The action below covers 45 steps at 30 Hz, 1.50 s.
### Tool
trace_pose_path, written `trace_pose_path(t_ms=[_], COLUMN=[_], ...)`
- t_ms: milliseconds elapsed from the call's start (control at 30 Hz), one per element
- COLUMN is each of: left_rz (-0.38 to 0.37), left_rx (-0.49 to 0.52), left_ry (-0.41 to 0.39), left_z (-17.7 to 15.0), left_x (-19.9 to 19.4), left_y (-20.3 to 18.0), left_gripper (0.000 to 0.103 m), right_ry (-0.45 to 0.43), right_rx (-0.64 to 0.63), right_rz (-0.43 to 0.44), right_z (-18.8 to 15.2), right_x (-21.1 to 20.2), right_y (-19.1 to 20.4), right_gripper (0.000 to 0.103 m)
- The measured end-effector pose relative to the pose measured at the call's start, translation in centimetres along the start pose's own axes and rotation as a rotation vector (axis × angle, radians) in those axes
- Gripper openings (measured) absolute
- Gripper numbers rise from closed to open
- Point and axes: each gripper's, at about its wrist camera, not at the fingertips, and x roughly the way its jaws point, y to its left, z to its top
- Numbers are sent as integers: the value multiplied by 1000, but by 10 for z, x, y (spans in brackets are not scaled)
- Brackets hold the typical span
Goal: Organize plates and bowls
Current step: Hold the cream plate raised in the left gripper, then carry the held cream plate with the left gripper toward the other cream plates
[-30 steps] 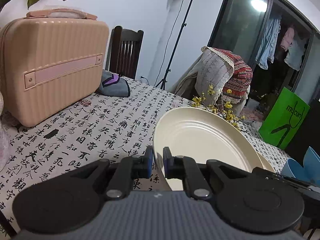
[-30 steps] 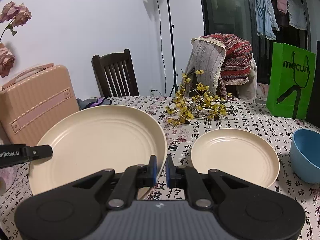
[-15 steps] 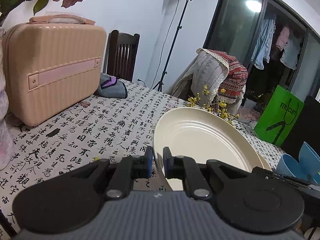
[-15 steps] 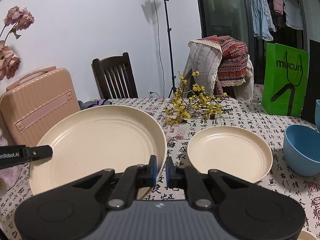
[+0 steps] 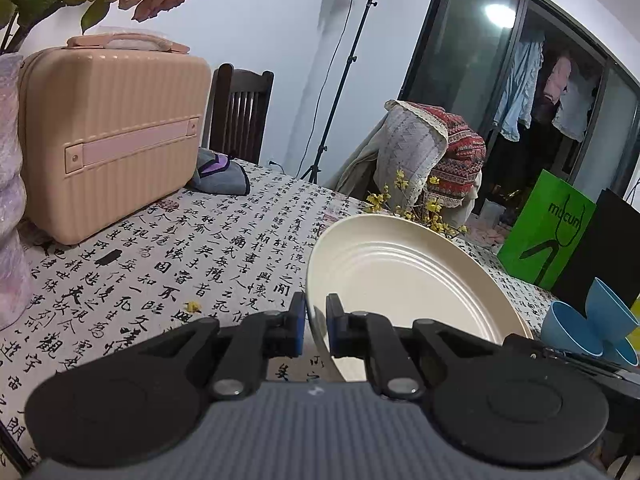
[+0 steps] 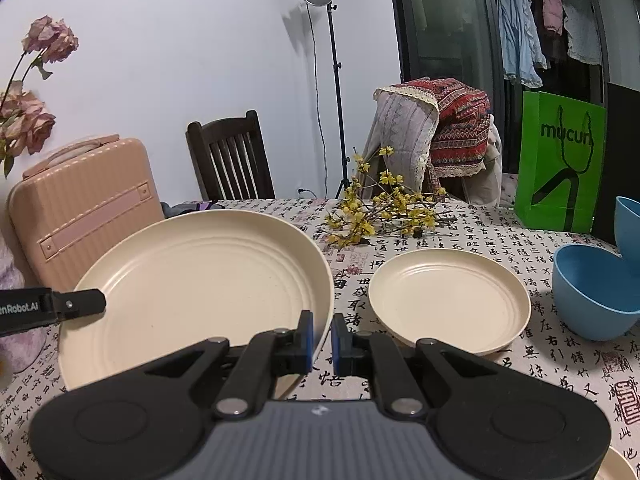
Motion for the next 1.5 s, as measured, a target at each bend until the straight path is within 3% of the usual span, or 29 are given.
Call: trace_pose_path(t_ms=[1500], left_rz=[-50], left_rx=[23], left_ry=[-67], left_z=[-48], left_x=[-51], left_y=[-11], left_gripper=[11], right_ry=[-82], right_rx=[26], right_rz=[-2], right_z=[-42], right_x=[-55], right_y=[-14], right_gripper=[9])
